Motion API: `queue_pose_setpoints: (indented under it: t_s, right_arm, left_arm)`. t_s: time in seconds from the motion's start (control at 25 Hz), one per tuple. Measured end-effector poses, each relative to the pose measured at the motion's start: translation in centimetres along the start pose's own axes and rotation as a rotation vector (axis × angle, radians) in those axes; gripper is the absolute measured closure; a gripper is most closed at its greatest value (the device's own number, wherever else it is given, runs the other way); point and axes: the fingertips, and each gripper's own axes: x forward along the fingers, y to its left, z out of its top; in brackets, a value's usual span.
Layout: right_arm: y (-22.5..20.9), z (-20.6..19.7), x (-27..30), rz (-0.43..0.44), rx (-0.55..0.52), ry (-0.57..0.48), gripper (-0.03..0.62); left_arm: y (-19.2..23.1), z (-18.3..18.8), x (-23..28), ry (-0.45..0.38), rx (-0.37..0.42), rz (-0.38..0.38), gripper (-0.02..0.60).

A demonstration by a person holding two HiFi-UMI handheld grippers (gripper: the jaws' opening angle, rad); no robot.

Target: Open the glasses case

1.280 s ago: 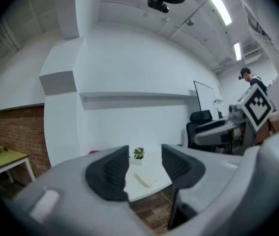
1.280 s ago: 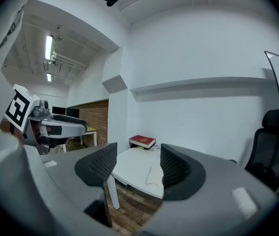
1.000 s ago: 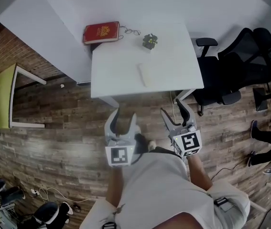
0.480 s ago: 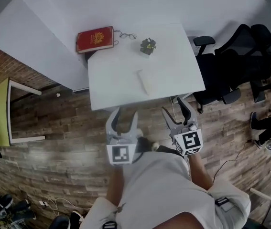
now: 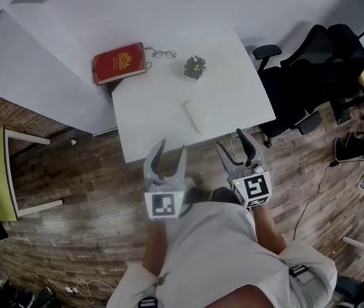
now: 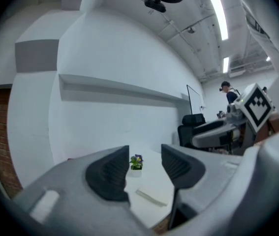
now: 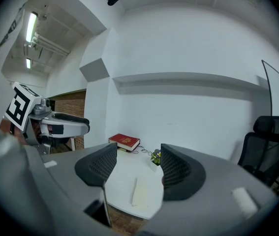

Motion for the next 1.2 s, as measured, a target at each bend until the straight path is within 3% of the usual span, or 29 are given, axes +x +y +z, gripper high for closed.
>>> queue_pose_setpoints:
  t_s: [0.52, 0.72, 0.96, 1.08, 1.2]
  right_arm:
    - [-1.3, -0.2, 4.5, -0.031, 0.005, 0.037, 0.329]
    - [-2.5, -1.4, 6.4, -0.006, 0.014, 0.100, 0.329]
    - [-4.3, -2.3, 10.0, 0.040, 0.032, 0.100, 0.329]
    - [-5.3, -2.6, 11.4, 0.064, 0.031, 0.130, 0.329]
    - [-6.4, -2.8, 12.7, 0.081, 0.036, 0.129, 0.329]
  left_arm:
    - [2.5, -1.0, 4.4, 0.023, 0.000, -0.050, 0.380]
    - [3.1, -1.8, 6.7, 0.040, 0.023, -0.046, 0.380]
    - [4.3, -2.8, 10.3, 0.086, -0.008, -0.019, 0.380]
    - [4.8, -2.9, 12.0, 0.065, 0.005, -0.007, 0.380]
    - [5.1, -3.2, 13.4, 0.097, 0.008, -0.003, 0.380]
